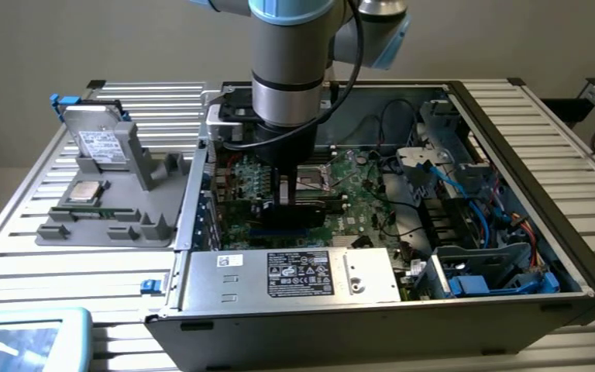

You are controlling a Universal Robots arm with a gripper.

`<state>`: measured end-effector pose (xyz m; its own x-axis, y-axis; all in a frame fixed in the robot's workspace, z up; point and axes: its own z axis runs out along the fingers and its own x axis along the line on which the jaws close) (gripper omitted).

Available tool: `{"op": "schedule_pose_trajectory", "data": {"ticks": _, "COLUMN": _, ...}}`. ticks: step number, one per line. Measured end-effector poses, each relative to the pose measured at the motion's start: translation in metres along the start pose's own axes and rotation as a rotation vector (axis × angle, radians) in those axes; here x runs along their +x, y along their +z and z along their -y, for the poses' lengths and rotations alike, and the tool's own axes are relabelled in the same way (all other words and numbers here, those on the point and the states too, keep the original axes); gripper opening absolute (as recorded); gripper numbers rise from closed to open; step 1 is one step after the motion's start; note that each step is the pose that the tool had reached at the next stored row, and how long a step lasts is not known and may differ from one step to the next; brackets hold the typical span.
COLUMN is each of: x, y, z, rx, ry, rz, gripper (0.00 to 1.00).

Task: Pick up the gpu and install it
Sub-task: 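Insert the gpu into the slot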

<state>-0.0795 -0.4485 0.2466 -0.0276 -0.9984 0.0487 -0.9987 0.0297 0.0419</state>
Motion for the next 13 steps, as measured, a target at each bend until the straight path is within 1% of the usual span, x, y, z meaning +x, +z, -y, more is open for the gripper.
{"op": "schedule_pose_trajectory", "data": {"ticks": 13, "x": -0.0002, "y": 0.0, "z": -0.0002, "rx": 0.0, "ry": 0.0, "rz": 0.0, "gripper": 0.27}}
